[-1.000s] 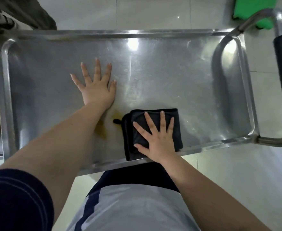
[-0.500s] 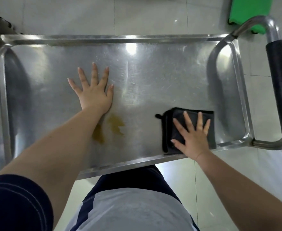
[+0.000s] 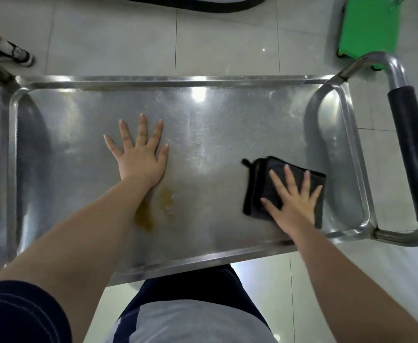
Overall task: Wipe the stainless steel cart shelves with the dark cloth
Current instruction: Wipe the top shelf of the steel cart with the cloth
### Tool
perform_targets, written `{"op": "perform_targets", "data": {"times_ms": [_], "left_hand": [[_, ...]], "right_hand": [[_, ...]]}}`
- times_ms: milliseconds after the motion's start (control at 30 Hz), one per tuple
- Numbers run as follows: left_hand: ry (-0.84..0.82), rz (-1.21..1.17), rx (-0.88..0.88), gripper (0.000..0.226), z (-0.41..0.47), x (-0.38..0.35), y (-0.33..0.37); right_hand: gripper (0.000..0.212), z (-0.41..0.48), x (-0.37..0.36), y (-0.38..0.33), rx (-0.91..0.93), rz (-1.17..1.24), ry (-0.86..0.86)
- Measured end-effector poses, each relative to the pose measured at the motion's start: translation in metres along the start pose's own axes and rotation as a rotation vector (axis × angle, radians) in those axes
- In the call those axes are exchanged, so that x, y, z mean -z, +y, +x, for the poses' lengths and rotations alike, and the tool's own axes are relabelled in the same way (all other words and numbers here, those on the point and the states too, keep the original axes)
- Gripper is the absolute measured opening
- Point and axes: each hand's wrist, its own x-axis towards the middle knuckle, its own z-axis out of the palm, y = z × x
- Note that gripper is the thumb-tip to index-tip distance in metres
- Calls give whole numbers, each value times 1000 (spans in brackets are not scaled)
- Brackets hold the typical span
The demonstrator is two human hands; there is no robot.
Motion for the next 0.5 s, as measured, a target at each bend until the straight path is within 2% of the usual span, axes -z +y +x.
{"op": "perform_targets", "data": {"times_ms": [67, 133, 200, 333, 433, 500], "left_hand": [[2, 0, -1, 59, 0, 1, 0], [5, -5, -3, 59, 0, 2, -1], [8, -8, -1, 58, 1, 2, -2], [25, -8, 15, 58, 0, -1, -4], [29, -31, 15, 58, 1, -3, -3], [25, -34, 22, 59, 1, -4, -1]], "right_hand": [[77, 17, 12, 16, -150, 39, -54], [79, 30, 16, -8, -206, 53, -41], [78, 46, 21, -58, -114, 66, 30], [77, 76, 32, -149, 273, 5, 57], [76, 93, 34, -132, 393, -13, 95], [77, 111, 40, -83, 278, -21, 78]]}}
